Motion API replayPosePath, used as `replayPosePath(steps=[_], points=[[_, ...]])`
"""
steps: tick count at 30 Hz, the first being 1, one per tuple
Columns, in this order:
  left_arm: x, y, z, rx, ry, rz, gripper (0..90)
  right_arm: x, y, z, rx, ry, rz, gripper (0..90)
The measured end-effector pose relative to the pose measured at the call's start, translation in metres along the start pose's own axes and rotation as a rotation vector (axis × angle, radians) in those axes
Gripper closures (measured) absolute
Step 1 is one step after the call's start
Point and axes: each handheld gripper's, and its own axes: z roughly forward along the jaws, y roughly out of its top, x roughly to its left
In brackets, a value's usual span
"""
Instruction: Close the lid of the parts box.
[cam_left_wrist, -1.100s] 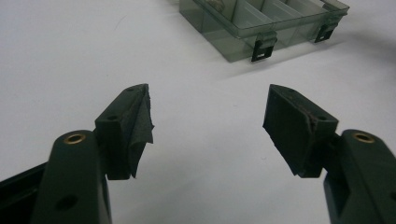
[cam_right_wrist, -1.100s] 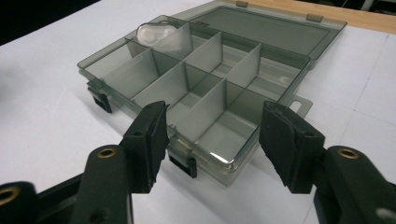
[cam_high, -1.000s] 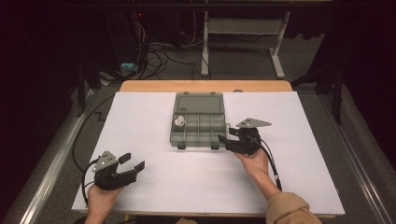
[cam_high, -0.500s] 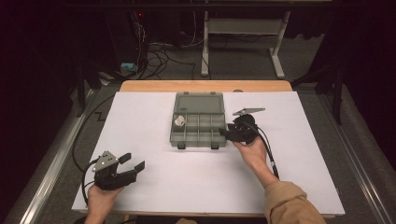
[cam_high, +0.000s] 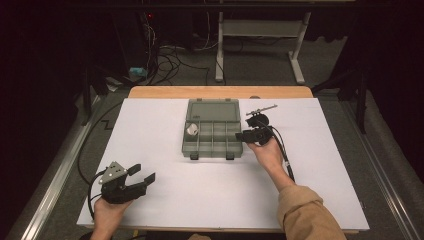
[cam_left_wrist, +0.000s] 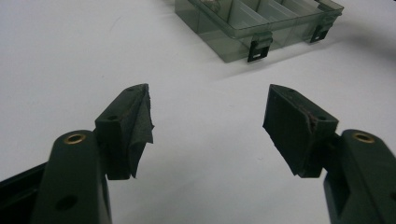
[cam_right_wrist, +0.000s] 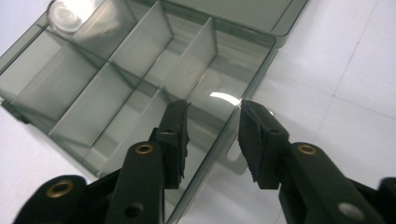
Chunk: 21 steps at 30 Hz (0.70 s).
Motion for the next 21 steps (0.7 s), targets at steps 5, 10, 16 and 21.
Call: replayPosePath(steps=[5,10,16,21], points=[[0.0000,0.0000,-0.0001,0.001,-0.001,0.002,32.7,-0.0049,0.0063,0.0059,0.050,-0.019,0.019,68.3],[-0.0003,0.0002,0.0003,0.004,-0.001,0.002,32.8,-0.0061,0.0093,0.0090,0.071,-0.014,0.024,71.7],[-0.0013,0.0003,0.0007,0.007,0.000,0.006,32.8,-0.0052,0.0094,0.0088,0.093,-0.017,0.030,73.1],[-0.0009,0.0026,0.0034,0.004,0.004,0.016,32.9,-0.0050,0.0090,0.0087,0.097,-0.018,0.036,73.5]])
